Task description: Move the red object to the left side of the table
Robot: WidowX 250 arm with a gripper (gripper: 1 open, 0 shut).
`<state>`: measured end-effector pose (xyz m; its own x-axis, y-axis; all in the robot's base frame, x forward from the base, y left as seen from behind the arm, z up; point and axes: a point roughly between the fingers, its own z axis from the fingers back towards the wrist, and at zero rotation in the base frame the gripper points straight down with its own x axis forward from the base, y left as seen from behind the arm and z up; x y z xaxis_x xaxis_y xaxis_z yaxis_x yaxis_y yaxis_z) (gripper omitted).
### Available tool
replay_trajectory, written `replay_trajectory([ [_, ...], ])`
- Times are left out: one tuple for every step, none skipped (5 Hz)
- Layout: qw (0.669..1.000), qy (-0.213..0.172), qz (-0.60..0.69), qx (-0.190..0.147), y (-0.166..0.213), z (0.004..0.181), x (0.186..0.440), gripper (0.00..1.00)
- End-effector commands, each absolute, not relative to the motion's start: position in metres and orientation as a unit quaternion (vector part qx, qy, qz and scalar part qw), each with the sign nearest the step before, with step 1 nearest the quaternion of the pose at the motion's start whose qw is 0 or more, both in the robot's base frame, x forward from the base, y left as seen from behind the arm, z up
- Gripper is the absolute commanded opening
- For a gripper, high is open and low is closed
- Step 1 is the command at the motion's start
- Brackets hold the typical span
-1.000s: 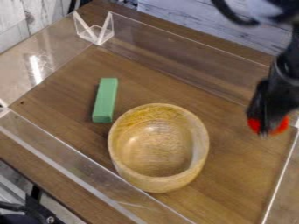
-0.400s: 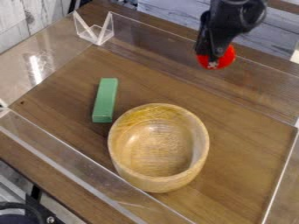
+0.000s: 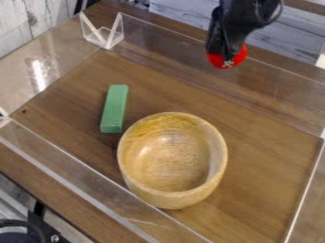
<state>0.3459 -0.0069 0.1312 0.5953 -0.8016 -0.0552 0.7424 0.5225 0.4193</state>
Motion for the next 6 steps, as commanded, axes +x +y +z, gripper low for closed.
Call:
replay_trajectory([
  [0.884,-0.093,-0.403,0.219,0.008,0.144,0.355,0.00],
  [0.902,-0.087,-0.359,0.224,0.022,0.137,0.358,0.00],
  [0.915,-0.082,-0.322,0.228,0.033,0.129,0.360,0.00],
  [0.926,-0.077,-0.290,0.231,0.043,0.121,0.363,0.00],
  [0.933,-0.076,-0.266,0.231,0.051,0.114,0.363,0.00],
  [0.941,-0.076,-0.239,0.227,0.056,0.110,0.361,0.00],
])
